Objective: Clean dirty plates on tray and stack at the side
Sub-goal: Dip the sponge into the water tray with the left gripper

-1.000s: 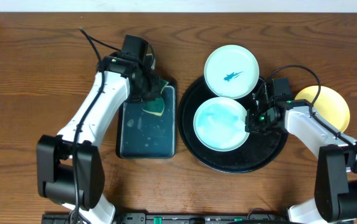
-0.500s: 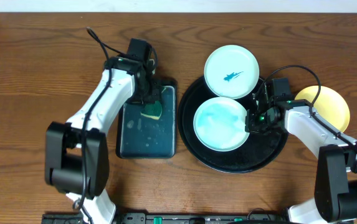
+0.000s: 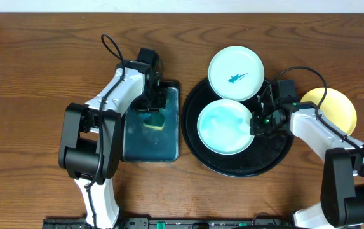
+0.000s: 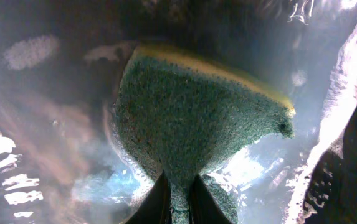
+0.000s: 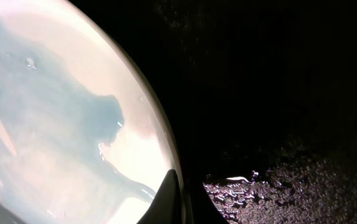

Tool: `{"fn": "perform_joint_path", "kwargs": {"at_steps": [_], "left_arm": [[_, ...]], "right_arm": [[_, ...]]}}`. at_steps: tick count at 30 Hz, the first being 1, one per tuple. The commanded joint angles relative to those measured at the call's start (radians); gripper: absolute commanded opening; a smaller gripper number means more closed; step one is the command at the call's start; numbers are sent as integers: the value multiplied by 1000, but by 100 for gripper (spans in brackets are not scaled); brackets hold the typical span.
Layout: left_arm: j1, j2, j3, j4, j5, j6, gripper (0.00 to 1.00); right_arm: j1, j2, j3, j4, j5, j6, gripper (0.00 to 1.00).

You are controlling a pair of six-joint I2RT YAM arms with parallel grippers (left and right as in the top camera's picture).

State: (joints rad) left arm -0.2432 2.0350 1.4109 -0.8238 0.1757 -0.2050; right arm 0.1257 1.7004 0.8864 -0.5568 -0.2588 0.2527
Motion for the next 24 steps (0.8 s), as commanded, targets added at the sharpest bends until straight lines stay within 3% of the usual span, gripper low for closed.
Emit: {"fn": "perform_joint_path", "kwargs": {"at_steps": [1,13,24], "left_arm": [[0,45,-10,-21,-19,10,7],[3,-230,29,-48,-20,10,7],[3,-224,-32,-27,-20,10,7]], "right_arm": [[7,7,-7,-9,34,5,1],[7,7,-7,-9,34,5,1],[7,7,-7,-9,34,5,1]]}}
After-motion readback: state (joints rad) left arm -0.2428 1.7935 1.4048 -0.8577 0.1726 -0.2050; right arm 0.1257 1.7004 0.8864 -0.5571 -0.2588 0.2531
